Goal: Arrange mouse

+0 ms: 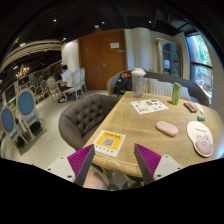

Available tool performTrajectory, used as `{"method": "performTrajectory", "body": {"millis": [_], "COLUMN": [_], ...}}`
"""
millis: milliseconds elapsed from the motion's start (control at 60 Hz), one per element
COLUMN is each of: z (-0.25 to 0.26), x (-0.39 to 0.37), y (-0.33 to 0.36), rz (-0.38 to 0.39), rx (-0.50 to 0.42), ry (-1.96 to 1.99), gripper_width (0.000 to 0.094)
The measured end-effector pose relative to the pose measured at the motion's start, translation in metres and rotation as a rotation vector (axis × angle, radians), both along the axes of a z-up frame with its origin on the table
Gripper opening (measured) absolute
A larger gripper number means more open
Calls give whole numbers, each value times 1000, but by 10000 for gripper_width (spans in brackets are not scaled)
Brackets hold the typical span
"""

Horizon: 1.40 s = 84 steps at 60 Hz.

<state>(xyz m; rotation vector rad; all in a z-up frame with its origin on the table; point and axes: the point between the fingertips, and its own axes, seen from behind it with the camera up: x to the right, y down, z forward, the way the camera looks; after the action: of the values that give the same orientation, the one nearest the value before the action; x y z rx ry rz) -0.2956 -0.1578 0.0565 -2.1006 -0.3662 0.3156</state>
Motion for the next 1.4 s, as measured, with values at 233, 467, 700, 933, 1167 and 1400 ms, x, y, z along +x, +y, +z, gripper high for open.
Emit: {"method": "performTrajectory", "body": {"millis": [233,467,700,933,1167,1400], "z": [-1,-14,-53,-69,-71,-73], "x": [21,94,173,192,195,208], "y": [17,64,111,163,212,238], "rz": [-47,-145,-242,-249,-269,-316], "rx": [-12,4,-34,-74,-89,-105], "ry": [-30,-85,-193,-143,-79,-84], "gripper_width": [837,834,834,832,807,527]}}
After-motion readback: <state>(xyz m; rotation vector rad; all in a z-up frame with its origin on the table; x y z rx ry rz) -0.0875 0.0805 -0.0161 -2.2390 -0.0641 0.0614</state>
